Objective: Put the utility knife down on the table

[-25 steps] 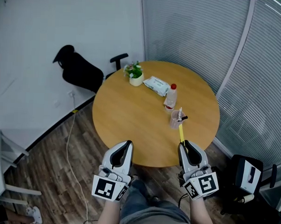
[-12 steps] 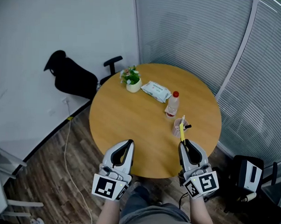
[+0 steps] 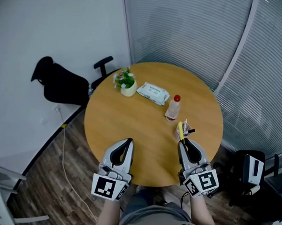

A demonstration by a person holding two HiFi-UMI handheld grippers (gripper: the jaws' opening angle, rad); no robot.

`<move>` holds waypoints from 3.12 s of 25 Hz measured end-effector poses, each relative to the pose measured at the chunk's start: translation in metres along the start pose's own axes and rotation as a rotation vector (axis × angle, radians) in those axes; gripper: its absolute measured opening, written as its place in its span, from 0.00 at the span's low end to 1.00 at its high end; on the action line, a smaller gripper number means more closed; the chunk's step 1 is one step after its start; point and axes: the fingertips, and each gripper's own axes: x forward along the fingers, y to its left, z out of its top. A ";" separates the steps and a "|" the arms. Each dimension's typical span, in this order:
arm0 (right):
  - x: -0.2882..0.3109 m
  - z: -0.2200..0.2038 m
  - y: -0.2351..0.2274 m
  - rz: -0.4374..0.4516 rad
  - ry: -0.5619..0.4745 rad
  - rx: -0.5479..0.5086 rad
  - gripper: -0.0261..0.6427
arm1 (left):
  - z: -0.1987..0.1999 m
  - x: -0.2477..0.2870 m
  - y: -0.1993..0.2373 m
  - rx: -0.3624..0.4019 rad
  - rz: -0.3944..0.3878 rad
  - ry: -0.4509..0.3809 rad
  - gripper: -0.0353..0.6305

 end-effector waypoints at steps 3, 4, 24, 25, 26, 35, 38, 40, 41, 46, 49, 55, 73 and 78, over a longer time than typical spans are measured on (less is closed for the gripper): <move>0.011 -0.008 -0.003 -0.021 0.031 0.009 0.14 | -0.007 0.010 0.009 -0.013 -0.025 0.009 0.07; 0.015 -0.012 -0.005 -0.028 0.043 0.013 0.14 | -0.009 0.014 0.011 -0.016 -0.034 0.012 0.07; 0.049 -0.123 -0.025 -0.121 0.334 0.123 0.14 | -0.058 0.054 0.041 -0.074 -0.140 0.093 0.07; 0.049 -0.128 -0.026 -0.125 0.347 0.126 0.14 | -0.059 0.055 0.042 -0.077 -0.144 0.096 0.07; 0.050 -0.133 -0.027 -0.128 0.360 0.129 0.14 | -0.061 0.056 0.043 -0.079 -0.148 0.099 0.07; 0.053 -0.178 -0.033 -0.167 0.474 0.151 0.14 | -0.074 0.061 0.049 -0.090 -0.171 0.128 0.07; 0.051 -0.196 -0.035 -0.180 0.523 0.163 0.14 | -0.078 0.061 0.051 -0.095 -0.176 0.136 0.07; 0.050 -0.208 -0.037 -0.190 0.556 0.172 0.14 | -0.081 0.060 0.053 -0.098 -0.177 0.142 0.07; 0.049 -0.214 -0.037 -0.195 0.573 0.175 0.14 | -0.082 0.060 0.054 -0.099 -0.178 0.146 0.07; 0.046 -0.240 -0.040 -0.212 0.649 0.176 0.14 | -0.087 0.059 0.057 -0.104 -0.179 0.157 0.07; 0.044 -0.254 -0.042 -0.221 0.693 0.171 0.14 | -0.089 0.059 0.059 -0.106 -0.179 0.161 0.07; 0.045 -0.271 -0.044 -0.234 0.758 0.151 0.14 | -0.093 0.058 0.065 -0.108 -0.178 0.169 0.07; 0.041 -0.299 -0.048 -0.264 0.887 0.090 0.14 | -0.097 0.052 0.074 -0.115 -0.156 0.182 0.07; 0.041 -0.300 -0.047 -0.264 0.889 0.086 0.14 | -0.095 0.050 0.073 -0.114 -0.155 0.176 0.07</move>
